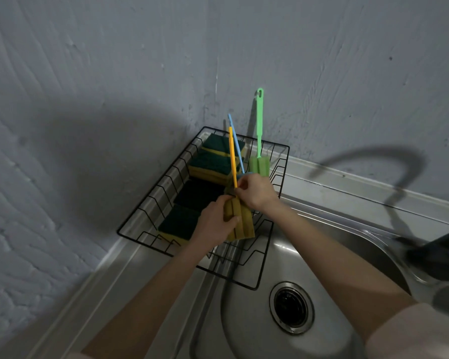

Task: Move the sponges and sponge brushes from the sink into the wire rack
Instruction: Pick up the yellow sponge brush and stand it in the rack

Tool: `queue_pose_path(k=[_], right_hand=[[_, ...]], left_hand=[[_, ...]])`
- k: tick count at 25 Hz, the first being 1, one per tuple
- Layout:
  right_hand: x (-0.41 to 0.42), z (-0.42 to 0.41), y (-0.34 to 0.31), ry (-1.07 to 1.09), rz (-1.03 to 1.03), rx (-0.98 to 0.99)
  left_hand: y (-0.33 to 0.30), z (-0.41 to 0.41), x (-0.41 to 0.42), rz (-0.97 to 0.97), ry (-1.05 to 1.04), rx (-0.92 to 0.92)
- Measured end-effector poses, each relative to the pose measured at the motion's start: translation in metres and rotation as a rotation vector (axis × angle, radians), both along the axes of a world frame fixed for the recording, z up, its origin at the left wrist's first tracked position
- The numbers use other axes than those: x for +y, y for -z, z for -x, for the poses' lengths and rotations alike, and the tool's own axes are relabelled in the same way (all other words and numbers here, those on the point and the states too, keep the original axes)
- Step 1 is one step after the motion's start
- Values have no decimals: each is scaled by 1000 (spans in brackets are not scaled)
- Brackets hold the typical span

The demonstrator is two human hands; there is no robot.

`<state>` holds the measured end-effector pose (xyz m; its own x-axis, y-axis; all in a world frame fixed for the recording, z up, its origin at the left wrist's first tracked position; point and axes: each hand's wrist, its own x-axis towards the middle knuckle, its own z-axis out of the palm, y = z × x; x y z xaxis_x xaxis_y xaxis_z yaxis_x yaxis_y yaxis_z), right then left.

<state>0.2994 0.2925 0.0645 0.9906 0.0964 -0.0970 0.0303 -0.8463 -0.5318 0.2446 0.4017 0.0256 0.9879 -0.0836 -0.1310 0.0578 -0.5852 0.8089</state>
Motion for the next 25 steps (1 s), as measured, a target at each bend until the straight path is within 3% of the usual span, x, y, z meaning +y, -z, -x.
queue_pose_path(k=[16,25], right_hand=[[-3,15,-10,3,8,-55],[-38,58,-52,8,57,-179]], left_hand=[[-12,3,6,-94,-13,-37],[-71,20,-3,-350,125,-170]])
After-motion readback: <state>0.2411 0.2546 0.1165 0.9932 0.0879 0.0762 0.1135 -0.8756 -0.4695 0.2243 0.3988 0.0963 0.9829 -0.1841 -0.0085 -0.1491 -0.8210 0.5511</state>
